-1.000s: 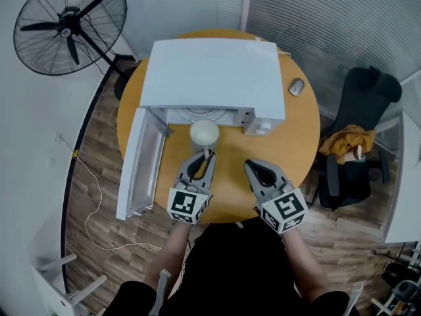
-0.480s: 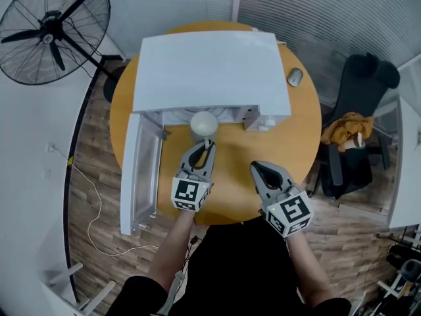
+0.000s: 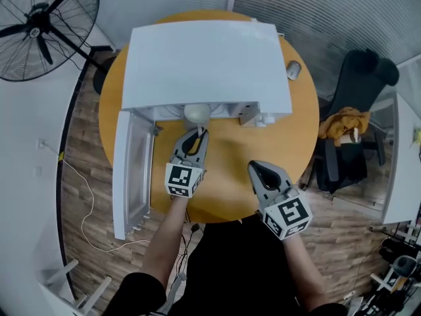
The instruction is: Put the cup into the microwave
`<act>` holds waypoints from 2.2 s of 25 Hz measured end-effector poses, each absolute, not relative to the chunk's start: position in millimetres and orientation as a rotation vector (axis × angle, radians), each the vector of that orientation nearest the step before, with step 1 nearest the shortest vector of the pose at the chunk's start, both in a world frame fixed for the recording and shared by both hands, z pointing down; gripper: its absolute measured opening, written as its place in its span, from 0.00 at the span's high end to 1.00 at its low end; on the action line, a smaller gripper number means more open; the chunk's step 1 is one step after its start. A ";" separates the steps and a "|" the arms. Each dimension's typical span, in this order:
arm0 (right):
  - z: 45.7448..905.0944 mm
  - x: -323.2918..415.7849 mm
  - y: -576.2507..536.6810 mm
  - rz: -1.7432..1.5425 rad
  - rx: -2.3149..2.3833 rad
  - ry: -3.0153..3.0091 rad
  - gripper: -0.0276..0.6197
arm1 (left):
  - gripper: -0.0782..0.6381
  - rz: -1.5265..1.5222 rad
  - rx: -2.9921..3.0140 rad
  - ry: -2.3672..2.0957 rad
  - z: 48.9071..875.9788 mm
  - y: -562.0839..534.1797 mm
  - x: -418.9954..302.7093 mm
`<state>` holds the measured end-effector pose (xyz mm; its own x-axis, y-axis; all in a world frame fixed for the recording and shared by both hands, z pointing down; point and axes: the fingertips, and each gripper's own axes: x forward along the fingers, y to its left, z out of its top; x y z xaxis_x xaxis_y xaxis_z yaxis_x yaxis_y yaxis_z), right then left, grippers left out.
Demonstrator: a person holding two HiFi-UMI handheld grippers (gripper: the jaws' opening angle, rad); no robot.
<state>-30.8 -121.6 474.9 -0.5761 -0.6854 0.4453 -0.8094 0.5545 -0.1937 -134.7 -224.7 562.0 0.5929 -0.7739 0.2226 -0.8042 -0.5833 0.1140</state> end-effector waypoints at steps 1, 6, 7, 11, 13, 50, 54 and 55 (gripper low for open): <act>475.6 -30.2 -122.0 0.553 1.232 -2.469 0.94 | 0.85 0.222 2.614 -1.316 564.5 -227.0 -135.0; 483.4 -33.2 -123.2 0.576 1.220 -2.458 0.94 | 0.85 0.197 2.589 -1.324 571.1 -239.2 -140.8; 485.2 -33.2 -122.9 0.582 1.217 -2.456 0.94 | 0.85 0.188 2.583 -1.323 571.4 -241.1 -140.8; 490.1 -34.3 -120.9 0.605 1.212 -2.451 0.94 | 0.85 0.188 2.578 -1.337 574.5 -246.2 -141.7; 491.4 -35.4 -120.6 0.612 1.211 -2.451 0.94 | 0.85 0.191 2.579 -1.340 575.2 -248.5 -142.3; 492.5 -28.6 -118.6 0.642 1.266 -2.435 0.94 | 0.87 0.288 2.666 -1.157 592.6 -331.0 -134.7; 493.3 -27.5 -117.4 0.646 1.263 -2.430 0.94 | 0.87 0.292 2.671 -1.156 593.8 -335.2 -133.6; 493.5 -27.4 -117.3 0.647 1.262 -2.428 0.94 | 0.87 0.291 2.671 -1.157 593.7 -336.4 -133.6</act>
<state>-27.4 -117.3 493.5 -0.5542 -0.6799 0.4803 -0.8287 0.5048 -0.2416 -133.6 -336.4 593.7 0.6714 -0.6923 0.2647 -0.7351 -0.6676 0.1186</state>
